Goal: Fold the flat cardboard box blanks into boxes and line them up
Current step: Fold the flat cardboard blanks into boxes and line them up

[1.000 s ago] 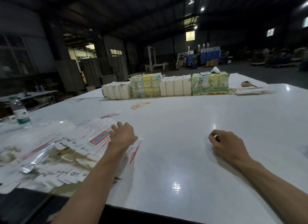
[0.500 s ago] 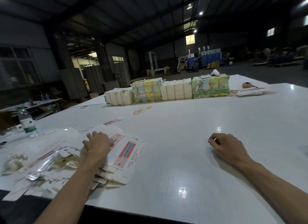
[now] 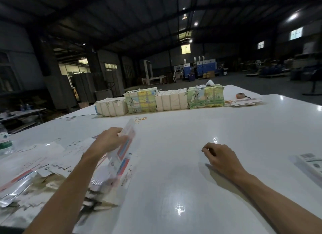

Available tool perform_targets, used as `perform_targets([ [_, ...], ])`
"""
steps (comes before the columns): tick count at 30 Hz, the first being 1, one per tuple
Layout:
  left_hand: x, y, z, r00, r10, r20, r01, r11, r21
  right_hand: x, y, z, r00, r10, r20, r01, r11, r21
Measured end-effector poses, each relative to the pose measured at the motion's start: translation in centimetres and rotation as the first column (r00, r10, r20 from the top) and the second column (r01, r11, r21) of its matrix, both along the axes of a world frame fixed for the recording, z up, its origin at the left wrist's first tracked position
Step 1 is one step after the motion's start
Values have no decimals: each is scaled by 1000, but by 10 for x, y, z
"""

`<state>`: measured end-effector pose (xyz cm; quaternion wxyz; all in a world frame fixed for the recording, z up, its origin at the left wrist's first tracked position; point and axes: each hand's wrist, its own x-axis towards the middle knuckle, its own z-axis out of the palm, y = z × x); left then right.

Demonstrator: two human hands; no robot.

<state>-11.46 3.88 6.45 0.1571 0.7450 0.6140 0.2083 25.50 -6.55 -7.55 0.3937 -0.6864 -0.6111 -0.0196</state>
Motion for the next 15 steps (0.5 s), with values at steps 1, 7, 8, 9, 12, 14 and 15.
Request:
perform_targets([
  [1,15,-1,-2,992,-76,102,80,996,-42,-1,0,1,1000,-2,-1,2,1000,30],
  [7,127,-23,-59,685,-287,670,648,659,-381,-1,-7,8,998,57,-3,-55,980,193],
  [8,142,-27,-69,638,-279,718,702,594,-393,-1,-8,10,998,65,-18,-59,971,233],
  [9,156,-31,-78,585,-254,770,751,529,-397,0,-8,11,997,69,-39,-56,961,269],
  [12,189,-38,-94,462,-205,863,838,417,-351,3,-6,14,988,97,-123,-48,934,354],
  [14,204,-41,-100,427,-242,871,848,441,-293,5,-3,14,990,77,-120,-27,928,371],
  [15,210,-40,-107,414,-244,877,842,468,-268,7,-1,14,993,51,-103,-10,933,361],
])
